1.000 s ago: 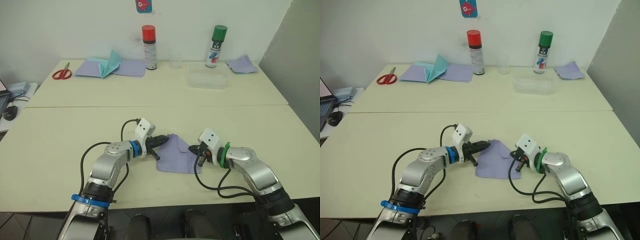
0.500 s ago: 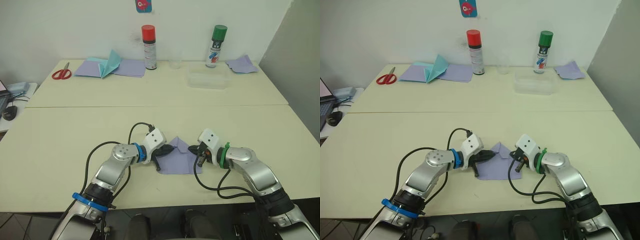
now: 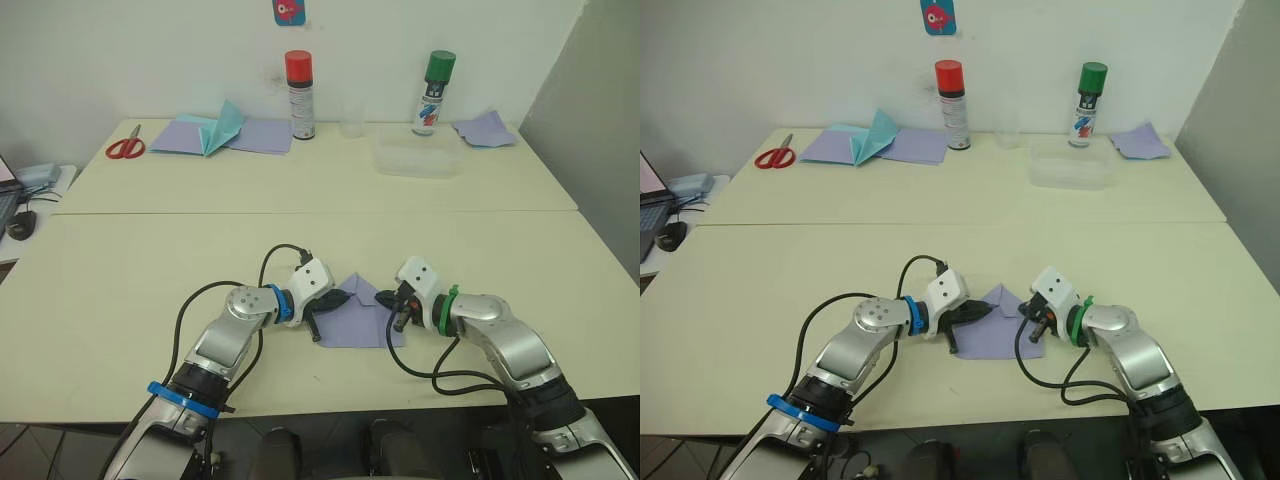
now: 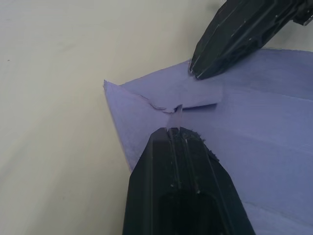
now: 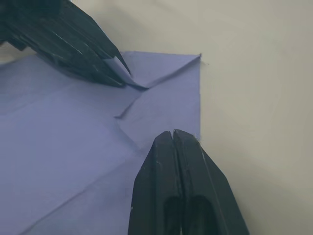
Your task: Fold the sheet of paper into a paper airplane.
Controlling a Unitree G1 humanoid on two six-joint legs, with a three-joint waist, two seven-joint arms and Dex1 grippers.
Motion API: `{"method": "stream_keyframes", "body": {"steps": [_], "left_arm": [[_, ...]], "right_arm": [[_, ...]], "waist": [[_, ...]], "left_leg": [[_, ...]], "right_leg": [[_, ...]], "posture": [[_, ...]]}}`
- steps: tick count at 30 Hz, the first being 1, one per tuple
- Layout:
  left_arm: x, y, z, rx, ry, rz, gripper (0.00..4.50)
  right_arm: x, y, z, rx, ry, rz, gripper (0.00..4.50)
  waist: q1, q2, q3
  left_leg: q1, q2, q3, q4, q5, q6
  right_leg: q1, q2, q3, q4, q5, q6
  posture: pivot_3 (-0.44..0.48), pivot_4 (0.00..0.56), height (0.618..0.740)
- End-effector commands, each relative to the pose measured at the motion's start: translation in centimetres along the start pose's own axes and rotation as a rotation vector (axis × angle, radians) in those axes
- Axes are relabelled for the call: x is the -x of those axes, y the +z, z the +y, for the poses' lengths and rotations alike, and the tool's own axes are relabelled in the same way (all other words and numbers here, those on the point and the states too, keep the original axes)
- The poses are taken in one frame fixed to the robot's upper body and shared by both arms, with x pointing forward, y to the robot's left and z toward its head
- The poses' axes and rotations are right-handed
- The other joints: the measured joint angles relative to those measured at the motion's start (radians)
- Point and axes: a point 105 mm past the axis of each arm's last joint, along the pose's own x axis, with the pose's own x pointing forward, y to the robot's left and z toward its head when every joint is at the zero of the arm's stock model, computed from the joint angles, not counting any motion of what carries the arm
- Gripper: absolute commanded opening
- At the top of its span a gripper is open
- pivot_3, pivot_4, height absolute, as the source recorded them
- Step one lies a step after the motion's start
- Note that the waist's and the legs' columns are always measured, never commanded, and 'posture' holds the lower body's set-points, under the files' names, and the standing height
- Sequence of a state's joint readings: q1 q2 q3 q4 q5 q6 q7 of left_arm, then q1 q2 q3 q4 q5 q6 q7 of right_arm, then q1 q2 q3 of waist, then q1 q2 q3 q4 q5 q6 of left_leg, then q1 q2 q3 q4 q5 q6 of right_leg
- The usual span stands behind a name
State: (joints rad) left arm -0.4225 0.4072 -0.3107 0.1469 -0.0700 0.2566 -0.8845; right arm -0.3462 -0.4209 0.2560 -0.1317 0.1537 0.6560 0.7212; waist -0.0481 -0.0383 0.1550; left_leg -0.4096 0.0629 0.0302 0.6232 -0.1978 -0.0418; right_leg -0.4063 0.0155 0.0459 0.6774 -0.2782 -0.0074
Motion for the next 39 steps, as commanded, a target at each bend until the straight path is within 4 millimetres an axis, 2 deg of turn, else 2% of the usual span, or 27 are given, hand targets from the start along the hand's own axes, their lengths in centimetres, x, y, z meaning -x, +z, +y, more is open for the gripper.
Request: {"method": "stream_keyframes", "body": {"steps": [1,5,8,9,13,16,17,26,32,35,39], "left_arm": [[-0.3,-1.3,-0.5,0.010,-0.020,0.053,0.00],[-0.2,-1.3,-0.4,0.007,-0.020,0.055,0.00],[-0.2,-1.3,-0.3,0.005,-0.019,0.055,0.00],[-0.2,-1.4,-0.3,0.005,-0.019,0.056,0.00],[-0.2,-1.5,-0.3,0.004,-0.015,0.059,0.00],[-0.2,-1.6,-0.1,-0.003,-0.013,0.065,0.00],[-0.3,-1.5,-0.1,-0.005,-0.013,0.065,0.00],[-0.7,-1.2,-0.4,-0.017,-0.022,0.059,0.00],[-0.4,-0.6,-0.7,-0.084,-0.040,0.041,0.00],[0.4,0.4,-1.0,-0.080,-0.061,0.000,0.79],[1.9,1.6,-1.3,-0.058,-0.067,-0.048,2.07]], "right_arm": [[0.5,2.9,0.1,0.028,0.030,-0.077,1.23],[0.3,4.3,-0.2,0.042,0.017,-0.110,2.73],[-0.2,4.8,-0.1,0.023,0.021,-0.126,2.73],[-0.5,4.9,-0.2,0.006,0.016,-0.131,2.57],[-1.9,4.7,-0.8,-0.025,-0.005,-0.134,1.37],[-2.7,4.3,-1.1,-0.031,-0.012,-0.128,0.24],[-3.0,4.1,-1.1,-0.033,-0.011,-0.117,0.02],[-4.2,0.8,-0.3,-0.024,0.013,-0.006,0.02],[-4.4,0.3,0.1,-0.033,0.016,0.003,0.02],[-4.4,0.2,0.2,-0.033,0.011,0.003,0.00],[-4.3,0.2,0.3,-0.036,0.008,0.000,0.00]], "waist": [[0.001,0.000,0.002],[0.001,0.000,0.002],[0.001,0.000,0.002],[0.002,0.000,0.002],[0.002,0.000,0.002],[0.002,0.001,0.003],[0.002,0.001,0.003],[0.004,0.001,0.003],[0.006,0.001,0.002],[0.005,0.001,0.002],[0.002,0.002,0.003]], "left_leg": [[0.000,0.000,0.000,0.000,0.000,0.000],[-0.002,0.000,0.000,0.000,0.000,0.000],[-0.002,0.000,0.000,-0.001,0.000,0.000],[-0.003,0.000,0.000,-0.001,0.000,0.000],[-0.004,0.000,-0.001,0.000,0.000,0.000],[-0.004,0.000,0.000,0.000,0.000,0.000],[-0.005,0.000,-0.001,0.000,0.000,0.000],[-0.005,0.000,-0.001,0.000,0.000,0.000],[-0.004,0.000,0.000,0.001,0.000,0.000],[-0.004,0.000,0.000,0.001,0.000,0.000],[-0.005,0.000,0.000,-0.001,0.000,0.000]], "right_leg": [[0.000,0.000,0.000,0.000,0.000,0.000],[-0.001,0.000,-0.001,0.000,0.003,0.005],[-0.001,0.000,-0.001,-0.001,0.003,0.005],[-0.001,0.000,-0.001,-0.001,0.003,0.005],[-0.002,0.000,-0.002,-0.001,0.003,0.005],[-0.002,0.000,-0.002,-0.001,0.003,0.006],[-0.002,0.000,-0.002,-0.001,0.003,0.006],[-0.002,0.000,-0.002,-0.001,0.004,0.007],[-0.002,0.000,-0.002,-0.001,0.004,0.007],[-0.002,0.000,-0.002,-0.001,0.004,0.007],[-0.003,0.000,-0.001,-0.001,0.003,0.005]], "posture": [[0.000,0.150,0.740],[0.000,0.150,0.740],[0.000,0.150,0.740],[0.000,0.150,0.740],[0.000,0.150,0.740],[0.000,0.150,0.740],[0.000,0.150,0.740],[0.000,0.150,0.740],[0.000,0.150,0.740],[0.000,0.150,0.740],[0.000,0.150,0.740]]}}
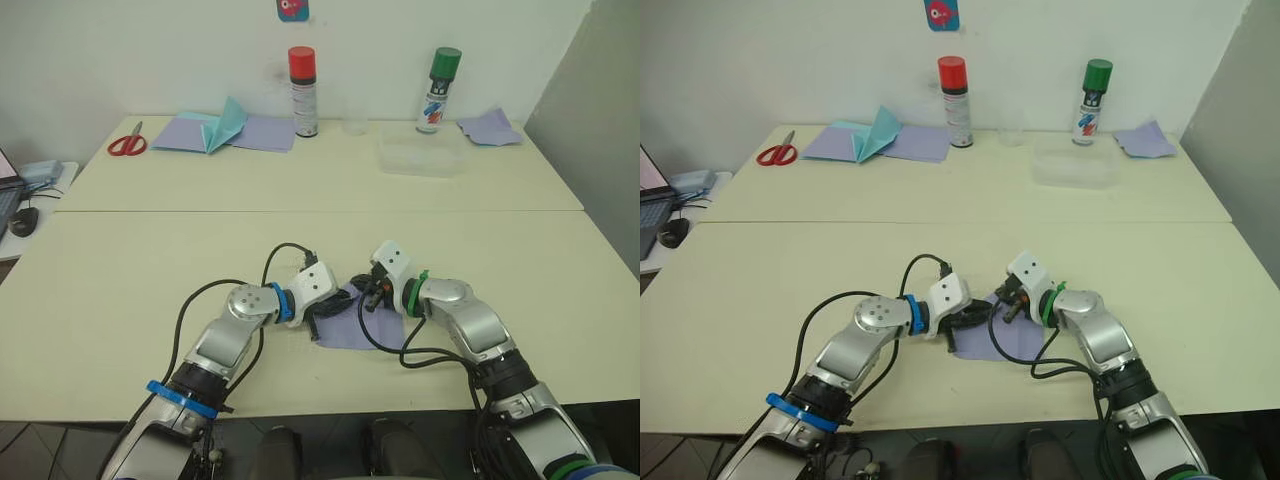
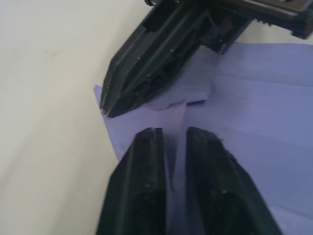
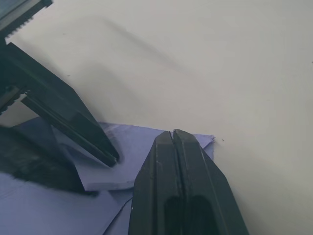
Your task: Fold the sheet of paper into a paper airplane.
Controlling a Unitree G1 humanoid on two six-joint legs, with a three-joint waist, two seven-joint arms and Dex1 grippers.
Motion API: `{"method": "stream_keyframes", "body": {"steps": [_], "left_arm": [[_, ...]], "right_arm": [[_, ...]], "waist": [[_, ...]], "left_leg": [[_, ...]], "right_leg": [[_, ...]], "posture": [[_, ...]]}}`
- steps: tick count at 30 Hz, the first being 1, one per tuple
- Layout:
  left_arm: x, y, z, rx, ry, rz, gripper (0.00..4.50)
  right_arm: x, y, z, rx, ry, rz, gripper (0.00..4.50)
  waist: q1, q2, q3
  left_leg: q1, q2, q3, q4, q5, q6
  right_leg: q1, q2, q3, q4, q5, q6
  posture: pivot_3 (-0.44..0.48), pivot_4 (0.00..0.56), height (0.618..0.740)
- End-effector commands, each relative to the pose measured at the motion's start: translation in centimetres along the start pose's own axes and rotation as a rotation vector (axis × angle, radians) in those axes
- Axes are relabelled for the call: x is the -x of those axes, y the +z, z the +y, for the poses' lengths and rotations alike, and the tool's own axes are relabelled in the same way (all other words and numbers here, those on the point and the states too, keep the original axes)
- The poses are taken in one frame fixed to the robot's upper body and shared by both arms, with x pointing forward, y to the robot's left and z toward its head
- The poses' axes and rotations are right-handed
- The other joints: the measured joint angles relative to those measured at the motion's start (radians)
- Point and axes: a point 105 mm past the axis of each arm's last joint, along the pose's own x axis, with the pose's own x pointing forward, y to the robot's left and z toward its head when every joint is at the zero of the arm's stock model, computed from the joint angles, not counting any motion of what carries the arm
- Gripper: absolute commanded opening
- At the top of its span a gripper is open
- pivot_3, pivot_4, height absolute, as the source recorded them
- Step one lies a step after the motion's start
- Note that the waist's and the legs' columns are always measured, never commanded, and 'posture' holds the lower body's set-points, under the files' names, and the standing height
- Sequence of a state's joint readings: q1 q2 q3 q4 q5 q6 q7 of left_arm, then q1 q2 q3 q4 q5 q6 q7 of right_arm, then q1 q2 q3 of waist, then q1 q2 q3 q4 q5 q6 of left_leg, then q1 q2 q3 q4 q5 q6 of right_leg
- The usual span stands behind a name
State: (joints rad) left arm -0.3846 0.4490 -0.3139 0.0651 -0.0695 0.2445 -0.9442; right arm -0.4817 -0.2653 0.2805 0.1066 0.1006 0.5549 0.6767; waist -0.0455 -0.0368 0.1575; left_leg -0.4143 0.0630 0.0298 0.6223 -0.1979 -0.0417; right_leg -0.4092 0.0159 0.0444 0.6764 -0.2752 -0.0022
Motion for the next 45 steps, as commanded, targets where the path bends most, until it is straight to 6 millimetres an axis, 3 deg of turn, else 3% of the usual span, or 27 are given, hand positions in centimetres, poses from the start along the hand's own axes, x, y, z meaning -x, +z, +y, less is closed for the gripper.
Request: {"method": "stream_keyframes", "body": {"steps": [1,6,11,16,23,34,41,45], "left_arm": [[1.6,1.4,-0.2,0.007,-0.004,-0.049,2.35],[5.3,1.4,0.8,0.129,0.033,-0.065,3.95],[6.8,1.4,3.3,0.215,0.141,-0.101,3.95],[4.6,3.0,3.1,0.237,0.158,-0.183,2.38],[2.1,1.3,2.1,0.246,0.166,-0.114,0.03],[0.1,-2.2,0.5,0.162,0.112,0.065,0.01],[0.0,-2.7,0.5,0.156,0.107,0.081,0.01],[0.1,-2.9,0.5,0.155,0.105,0.086,0.01]], "right_arm": [[-0.2,-1.7,0.7,-0.021,0.013,0.057,0.00],[-0.2,-1.6,0.8,-0.015,0.019,0.055,0.00],[-0.3,-1.5,0.9,-0.004,0.029,0.052,0.00],[-0.3,-1.4,1.0,0.001,0.038,0.050,0.00],[-0.2,-1.4,1.2,0.001,0.040,0.050,0.00],[0.1,-1.2,1.9,0.015,0.058,0.043,0.00],[0.0,0.8,3.4,0.006,0.122,-0.046,0.00],[-0.6,0.1,2.9,0.001,0.087,-0.011,0.00]], "waist": [[-0.001,0.000,0.000],[-0.003,0.000,0.001],[-0.004,0.000,0.001],[-0.003,0.000,0.001],[-0.005,0.000,0.001],[-0.002,-0.001,0.001],[0.000,-0.001,0.001],[0.000,-0.001,0.001]], "left_leg": [[0.000,0.000,0.000,-0.001,0.000,0.000],[0.000,0.000,-0.001,-0.003,0.000,0.000],[0.000,0.000,-0.002,-0.003,0.000,0.000],[0.000,0.000,0.000,-0.003,0.000,0.000],[0.000,-0.001,-0.001,-0.004,0.000,0.000],[0.000,-0.001,-0.001,-0.003,0.000,0.000],[0.001,-0.001,-0.001,-0.003,0.000,0.000],[0.001,-0.001,-0.001,-0.003,0.000,0.000]], "right_leg": [[0.000,0.000,0.000,0.000,0.000,0.000],[-0.002,0.000,0.000,0.000,-0.001,-0.002],[-0.002,0.000,-0.001,0.000,-0.002,-0.003],[-0.001,0.000,-0.001,0.000,-0.001,-0.002],[-0.002,0.001,0.000,0.000,-0.001,-0.002],[0.000,0.001,0.000,0.000,-0.001,-0.002],[0.000,0.001,0.000,0.001,-0.001,-0.002],[0.000,0.001,0.000,0.001,-0.001,-0.002]], "posture": [[0.000,0.150,0.740],[0.000,0.150,0.740],[0.000,0.150,0.740],[0.000,0.150,0.740],[0.000,0.150,0.740],[0.000,0.150,0.740],[0.000,0.150,0.740],[0.000,0.150,0.740]]}}
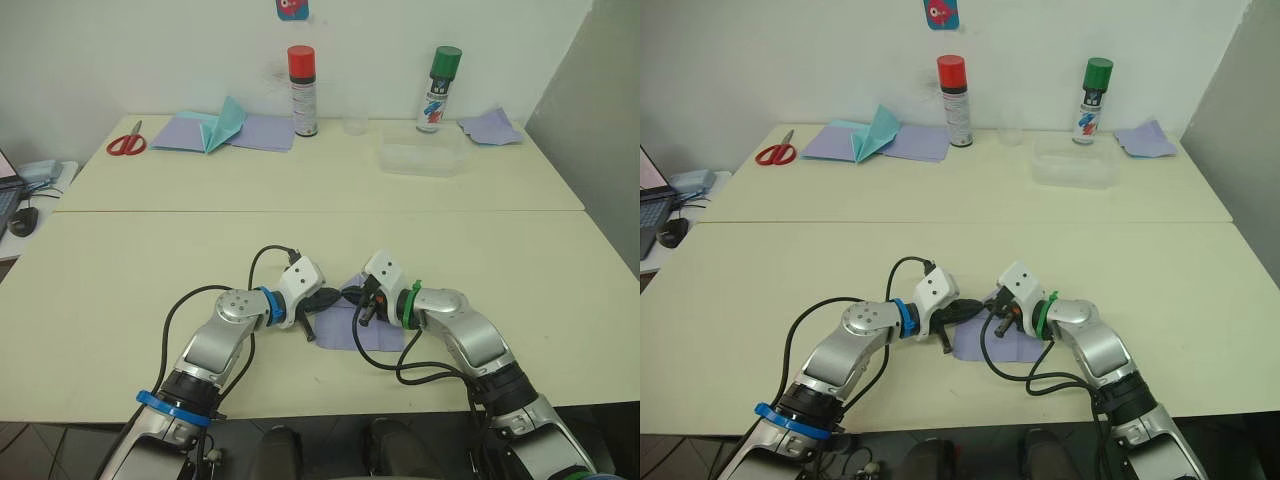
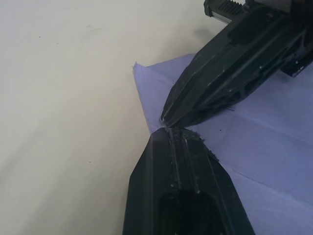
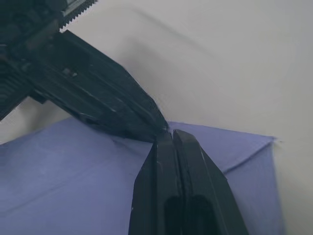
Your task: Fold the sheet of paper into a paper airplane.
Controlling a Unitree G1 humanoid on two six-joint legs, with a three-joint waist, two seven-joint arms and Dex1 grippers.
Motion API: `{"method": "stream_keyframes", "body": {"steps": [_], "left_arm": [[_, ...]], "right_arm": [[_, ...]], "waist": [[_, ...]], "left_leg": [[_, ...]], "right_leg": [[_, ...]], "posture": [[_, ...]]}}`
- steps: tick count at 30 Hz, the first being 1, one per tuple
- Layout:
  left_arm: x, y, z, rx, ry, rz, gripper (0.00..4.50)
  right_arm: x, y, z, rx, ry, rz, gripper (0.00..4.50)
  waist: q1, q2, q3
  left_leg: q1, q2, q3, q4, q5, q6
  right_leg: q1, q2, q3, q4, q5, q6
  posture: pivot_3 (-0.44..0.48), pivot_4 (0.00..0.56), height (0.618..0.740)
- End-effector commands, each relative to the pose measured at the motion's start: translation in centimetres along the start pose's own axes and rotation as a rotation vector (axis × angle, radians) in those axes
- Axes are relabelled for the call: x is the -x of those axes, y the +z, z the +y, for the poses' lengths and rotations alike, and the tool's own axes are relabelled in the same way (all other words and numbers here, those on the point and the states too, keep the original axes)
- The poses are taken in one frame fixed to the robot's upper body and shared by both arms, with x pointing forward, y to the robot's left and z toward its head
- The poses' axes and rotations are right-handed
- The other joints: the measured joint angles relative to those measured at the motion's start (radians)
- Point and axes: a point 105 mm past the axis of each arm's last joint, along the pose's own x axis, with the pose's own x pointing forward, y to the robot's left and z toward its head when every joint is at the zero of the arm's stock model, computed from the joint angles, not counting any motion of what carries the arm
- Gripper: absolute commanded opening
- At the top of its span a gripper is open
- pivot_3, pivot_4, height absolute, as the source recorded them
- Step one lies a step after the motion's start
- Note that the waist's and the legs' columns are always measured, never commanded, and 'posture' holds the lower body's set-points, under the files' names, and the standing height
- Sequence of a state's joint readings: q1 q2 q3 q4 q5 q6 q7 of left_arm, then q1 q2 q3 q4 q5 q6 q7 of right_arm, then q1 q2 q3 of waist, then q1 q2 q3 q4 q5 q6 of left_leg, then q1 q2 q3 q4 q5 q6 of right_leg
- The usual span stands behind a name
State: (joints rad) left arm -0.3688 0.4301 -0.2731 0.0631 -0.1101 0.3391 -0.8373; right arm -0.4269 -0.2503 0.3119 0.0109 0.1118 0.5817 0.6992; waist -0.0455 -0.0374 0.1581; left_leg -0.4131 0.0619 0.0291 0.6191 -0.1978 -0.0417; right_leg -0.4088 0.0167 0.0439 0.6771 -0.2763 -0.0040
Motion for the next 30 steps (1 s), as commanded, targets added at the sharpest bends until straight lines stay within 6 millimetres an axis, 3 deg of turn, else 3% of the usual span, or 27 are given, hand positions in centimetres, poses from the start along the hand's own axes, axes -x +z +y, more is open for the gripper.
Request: {"method": "stream_keyframes", "body": {"steps": [1,5,12,22,27,30], "left_arm": [[-0.1,-2.2,-0.5,0.028,-0.014,0.084,0.01],[0.0,-2.3,-0.6,0.032,-0.014,0.090,0.01],[0.2,-2.4,-0.7,0.038,-0.016,0.094,0.01],[0.1,-2.8,-0.9,0.035,-0.022,0.111,0.01],[-0.1,-2.7,-0.7,0.028,-0.024,0.116,0.01],[-0.2,-2.8,-0.7,0.023,-0.025,0.118,0.01]], "right_arm": [[-0.6,-0.3,0.2,0.000,0.000,0.022,0.00],[-0.5,-1.3,-2.2,-0.014,-0.121,0.073,0.00],[0.0,-1.6,-4.3,-0.060,-0.233,0.073,0.00],[0.9,-2.2,-5.2,-0.077,-0.270,0.072,0.00],[1.4,-0.8,-5.8,-0.061,-0.285,0.009,0.00],[2.0,1.4,-5.9,-0.064,-0.273,-0.091,0.00]], "waist": [[0.000,0.000,0.000],[-0.003,0.000,0.000],[-0.002,0.000,0.000],[0.002,0.000,-0.001],[0.011,0.000,-0.001],[0.013,0.000,0.000]], "left_leg": [[0.000,0.000,0.000,0.000,0.000,0.000],[0.005,0.001,0.001,0.000,0.000,0.000],[0.007,0.001,0.001,0.000,0.000,0.000],[0.007,0.001,0.003,0.000,0.000,0.000],[0.007,0.001,0.003,0.000,0.000,0.000],[0.007,0.001,0.003,0.000,0.000,0.000]], "right_leg": [[0.000,0.000,0.000,0.000,0.000,0.000],[0.002,0.000,0.000,0.001,0.000,0.000],[0.004,-0.001,0.001,0.002,0.000,0.000],[0.004,-0.002,0.002,0.001,0.001,0.001],[0.004,-0.002,0.002,0.001,0.001,0.001],[0.004,-0.002,0.002,0.001,0.001,0.001]], "posture": [[0.000,0.150,0.740],[0.000,0.150,0.740],[0.000,0.150,0.740],[0.000,0.150,0.740],[0.000,0.150,0.740],[0.000,0.150,0.740]]}}
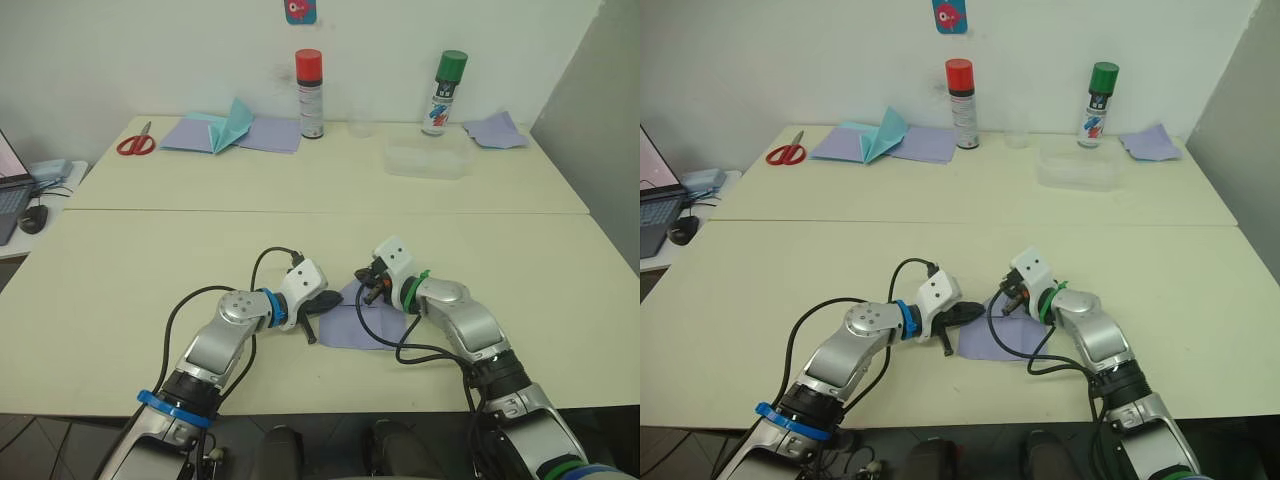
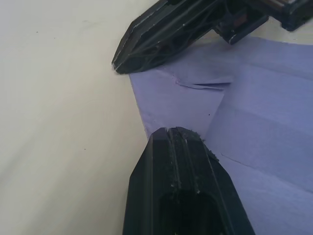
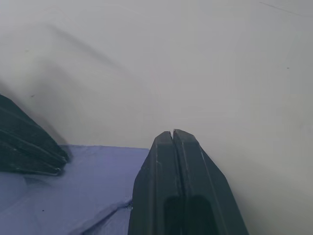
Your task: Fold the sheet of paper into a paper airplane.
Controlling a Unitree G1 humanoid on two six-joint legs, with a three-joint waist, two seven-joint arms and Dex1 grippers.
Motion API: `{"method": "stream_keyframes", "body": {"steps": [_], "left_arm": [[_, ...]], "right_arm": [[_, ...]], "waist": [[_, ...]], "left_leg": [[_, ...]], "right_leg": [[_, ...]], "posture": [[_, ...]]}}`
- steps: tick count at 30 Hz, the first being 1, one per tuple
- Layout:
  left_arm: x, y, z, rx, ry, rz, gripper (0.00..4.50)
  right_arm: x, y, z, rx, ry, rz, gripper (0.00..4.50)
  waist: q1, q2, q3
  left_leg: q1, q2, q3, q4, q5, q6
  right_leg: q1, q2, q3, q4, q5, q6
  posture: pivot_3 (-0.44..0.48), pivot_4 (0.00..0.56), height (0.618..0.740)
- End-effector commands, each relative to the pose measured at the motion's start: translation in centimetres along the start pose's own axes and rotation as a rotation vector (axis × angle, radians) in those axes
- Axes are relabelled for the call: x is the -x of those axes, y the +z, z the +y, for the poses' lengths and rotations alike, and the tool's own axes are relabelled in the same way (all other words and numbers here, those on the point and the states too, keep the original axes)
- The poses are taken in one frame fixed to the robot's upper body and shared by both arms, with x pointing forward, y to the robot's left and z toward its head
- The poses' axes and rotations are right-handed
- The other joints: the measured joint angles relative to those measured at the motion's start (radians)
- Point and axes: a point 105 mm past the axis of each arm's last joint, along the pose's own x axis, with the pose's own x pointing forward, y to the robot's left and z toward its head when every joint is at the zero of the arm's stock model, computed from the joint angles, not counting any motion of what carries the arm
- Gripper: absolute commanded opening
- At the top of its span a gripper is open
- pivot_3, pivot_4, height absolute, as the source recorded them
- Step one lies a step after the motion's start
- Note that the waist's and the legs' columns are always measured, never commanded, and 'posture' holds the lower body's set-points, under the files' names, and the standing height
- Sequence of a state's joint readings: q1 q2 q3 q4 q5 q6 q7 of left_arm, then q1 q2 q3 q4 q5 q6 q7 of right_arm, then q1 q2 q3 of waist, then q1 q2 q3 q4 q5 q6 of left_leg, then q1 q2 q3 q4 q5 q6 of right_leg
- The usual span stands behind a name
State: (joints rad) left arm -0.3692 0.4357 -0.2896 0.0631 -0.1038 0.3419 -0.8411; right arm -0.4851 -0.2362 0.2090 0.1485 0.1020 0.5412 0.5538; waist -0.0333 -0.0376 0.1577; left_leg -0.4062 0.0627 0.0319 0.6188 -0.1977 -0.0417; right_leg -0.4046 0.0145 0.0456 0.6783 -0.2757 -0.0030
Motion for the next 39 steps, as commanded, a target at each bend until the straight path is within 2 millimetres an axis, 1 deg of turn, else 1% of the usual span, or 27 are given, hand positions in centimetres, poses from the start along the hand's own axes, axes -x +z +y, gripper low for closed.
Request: {"method": "stream_keyframes", "body": {"steps": [1,3,5,7,9,13,15,18,22,28,33,39], "left_arm": [[-0.1,-2.5,-0.4,0.030,-0.012,0.102,0.01],[-0.2,-2.5,-0.4,0.027,-0.015,0.102,0.01],[-0.3,-2.5,-0.4,0.024,-0.018,0.102,0.01],[-0.3,-2.4,-0.4,0.022,-0.019,0.102,0.01],[-0.4,-2.4,-0.3,0.020,-0.021,0.101,0.01],[-0.6,-2.4,-0.4,0.016,-0.027,0.099,0.01],[-0.7,-2.4,-0.4,0.015,-0.031,0.098,0.01],[-0.8,-2.5,-0.5,0.012,-0.038,0.099,0.01],[-0.9,-2.5,-0.6,0.008,-0.042,0.099,0.01],[-0.9,-2.5,-0.5,0.001,-0.045,0.101,0.01],[-0.8,-2.6,-0.6,-0.003,-0.045,0.104,0.01],[-0.6,-2.8,-0.6,-0.012,-0.048,0.112,0.01]], "right_arm": [[1.3,2.4,-1.2,-0.012,-0.021,-0.114,0.00],[2.2,3.9,-0.9,-0.019,0.024,-0.170,0.00],[3.3,4.6,-0.7,0.017,0.064,-0.187,0.00],[4.4,4.5,-0.8,0.069,0.088,-0.159,0.00],[5.5,3.7,-1.3,0.111,0.098,-0.110,0.00],[7.4,1.2,-2.3,0.148,0.117,0.010,0.00],[8.1,-0.1,-2.4,0.166,0.139,0.063,0.00],[8.8,-1.5,-2.2,0.172,0.166,0.121,0.00],[9.5,-3.0,-1.5,0.193,0.218,0.186,0.00],[9.6,-3.6,-0.3,0.161,0.274,0.210,0.00],[9.4,-3.2,0.5,0.063,0.294,0.174,0.00],[9.0,-2.2,0.3,-0.005,0.270,0.131,0.00]], "waist": [[0.000,0.000,0.000],[0.001,0.001,0.001],[0.001,0.001,0.001],[0.003,0.001,0.001],[0.004,0.001,0.001],[0.004,0.001,0.001],[0.004,0.001,0.001],[0.004,0.001,0.001],[0.004,0.001,0.001],[0.004,0.001,0.001],[0.004,0.001,0.001],[0.004,0.001,0.001]], "left_leg": [[0.000,0.000,0.000,0.000,0.000,0.000],[-0.002,0.000,0.000,0.000,0.000,0.000],[-0.002,0.000,0.000,0.000,0.000,0.000],[-0.003,0.000,-0.001,0.000,0.000,0.000],[-0.003,0.000,-0.001,0.000,0.000,0.000],[-0.003,-0.001,0.000,0.000,0.000,0.000],[-0.003,-0.001,0.000,0.000,0.000,0.000],[-0.003,-0.001,-0.001,0.000,0.000,0.000],[-0.003,-0.001,-0.001,0.000,0.000,0.000],[-0.003,-0.001,-0.001,0.000,0.000,0.000],[-0.003,-0.001,-0.001,0.000,0.000,0.000],[-0.003,-0.001,-0.001,0.000,0.000,0.000]], "right_leg": [[0.000,0.000,0.000,0.000,0.000,0.000],[-0.001,0.000,0.000,0.000,0.000,0.000],[-0.002,0.000,0.000,0.000,0.000,0.000],[-0.002,0.000,-0.001,-0.001,0.000,0.000],[-0.001,0.000,-0.001,-0.002,0.000,0.000],[-0.001,-0.001,-0.001,-0.004,0.000,0.000],[-0.001,-0.001,-0.001,-0.004,0.000,0.000],[-0.001,0.000,-0.001,-0.004,0.000,0.000],[-0.001,0.000,-0.001,-0.004,0.000,0.000],[-0.001,0.000,-0.001,-0.005,0.000,0.000],[0.000,0.000,-0.001,-0.005,0.000,0.000],[0.000,0.000,-0.001,-0.005,0.000,0.000]], "posture": [[0.000,0.150,0.740],[0.000,0.150,0.740],[0.000,0.150,0.740],[0.000,0.150,0.740],[0.000,0.150,0.740],[0.000,0.150,0.740],[0.000,0.150,0.740],[0.000,0.150,0.740],[0.000,0.150,0.740],[0.000,0.150,0.740],[0.000,0.150,0.740],[0.000,0.150,0.740]]}}
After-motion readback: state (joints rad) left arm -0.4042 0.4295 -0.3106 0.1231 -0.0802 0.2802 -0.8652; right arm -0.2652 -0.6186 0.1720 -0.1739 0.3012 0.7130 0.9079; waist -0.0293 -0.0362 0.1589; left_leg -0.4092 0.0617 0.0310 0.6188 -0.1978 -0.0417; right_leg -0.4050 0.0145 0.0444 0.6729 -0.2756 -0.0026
